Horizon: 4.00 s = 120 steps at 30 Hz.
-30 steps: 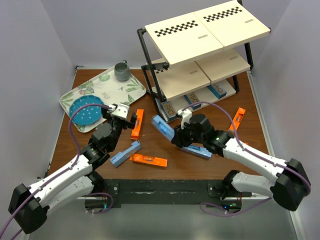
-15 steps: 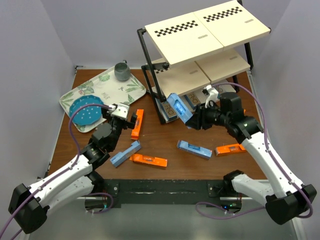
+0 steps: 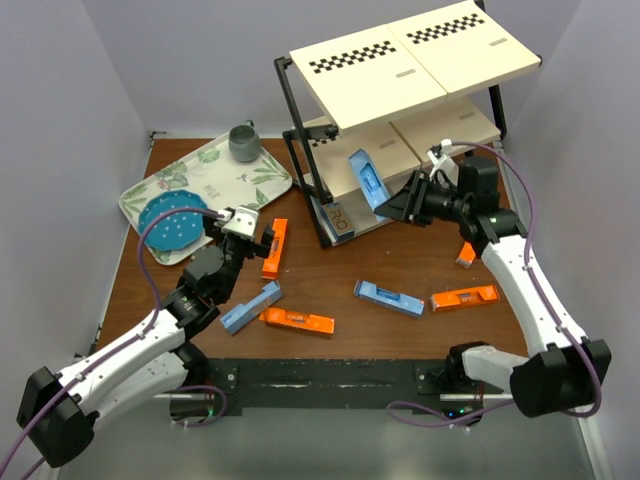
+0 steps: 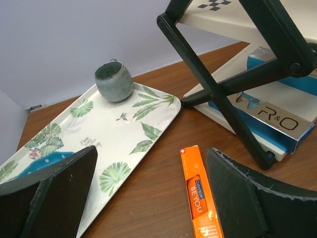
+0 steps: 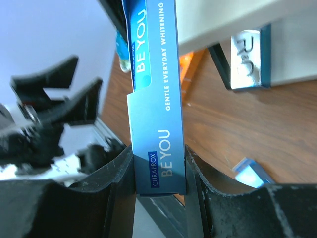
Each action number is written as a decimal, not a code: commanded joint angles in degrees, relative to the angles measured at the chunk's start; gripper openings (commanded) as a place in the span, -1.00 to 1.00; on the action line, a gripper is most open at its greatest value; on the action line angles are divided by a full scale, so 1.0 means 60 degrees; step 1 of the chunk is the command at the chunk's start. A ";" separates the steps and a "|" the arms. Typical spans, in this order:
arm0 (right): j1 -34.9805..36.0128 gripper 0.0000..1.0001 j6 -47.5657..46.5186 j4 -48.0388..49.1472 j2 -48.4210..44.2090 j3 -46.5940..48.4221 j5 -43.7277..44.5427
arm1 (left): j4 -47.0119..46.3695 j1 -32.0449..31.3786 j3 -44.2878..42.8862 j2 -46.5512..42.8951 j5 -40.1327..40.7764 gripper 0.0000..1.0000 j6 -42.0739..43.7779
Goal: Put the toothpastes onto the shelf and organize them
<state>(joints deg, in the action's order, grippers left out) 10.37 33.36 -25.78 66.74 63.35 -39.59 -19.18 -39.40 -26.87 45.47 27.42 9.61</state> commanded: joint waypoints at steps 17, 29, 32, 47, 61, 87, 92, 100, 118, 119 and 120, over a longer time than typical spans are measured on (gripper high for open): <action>0.0073 -0.47 0.4532 0.3974 0.2397 0.0897 0.0022 | -0.0451 -0.0011 -0.0062 0.0009 -0.0014 0.95 0.0069; 0.0059 0.10 0.4519 0.3287 0.2456 0.0559 0.0651 | -0.0436 -0.0011 -0.0062 -0.0035 -0.0058 0.94 0.0040; 0.0029 0.23 0.4299 0.2891 0.2266 0.0501 0.1017 | -0.0422 0.0004 -0.0062 -0.0035 -0.0058 0.95 0.0040; 0.0539 0.96 -0.0562 0.0999 0.0553 0.1043 0.3418 | -0.0436 0.0004 -0.0077 0.0038 -0.0175 0.95 -0.0033; 0.3632 0.83 -0.4388 0.3402 0.0170 -0.0173 0.9352 | -0.0392 -0.0011 -0.0077 0.0053 -0.0205 0.95 -0.0063; 0.3779 -0.32 -0.5253 0.4853 0.2309 0.0632 0.8371 | -0.0363 -0.0011 -0.0091 0.0053 -0.0190 0.95 0.0010; 0.3779 -0.33 -0.5282 0.4970 0.2689 0.0984 0.8123 | -0.0363 0.0004 -0.0106 0.0053 -0.0190 0.95 0.0039; 0.3779 -0.33 -0.5151 0.5044 0.2632 0.0765 0.7742 | -0.0363 0.0004 -0.0106 0.0053 -0.0205 0.95 0.0069; 0.3779 0.68 -0.4858 0.3478 0.0406 -0.0040 0.7888 | 0.0367 -0.0011 -0.0252 0.0214 -0.0848 0.95 -0.0457; 0.3779 0.71 -0.4887 0.3215 0.0245 -0.0128 0.7830 | 0.0500 -0.0011 -0.0267 0.0258 -0.1067 0.95 -0.0545; 0.3779 0.72 -0.4887 0.3053 -0.0075 -0.0318 0.7815 | 0.0878 -0.0011 -0.0325 0.0287 -0.1112 0.95 -0.0677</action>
<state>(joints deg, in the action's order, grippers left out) 32.73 3.64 -3.75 71.57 63.86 7.92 -17.56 -39.40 -26.87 46.65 24.01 8.82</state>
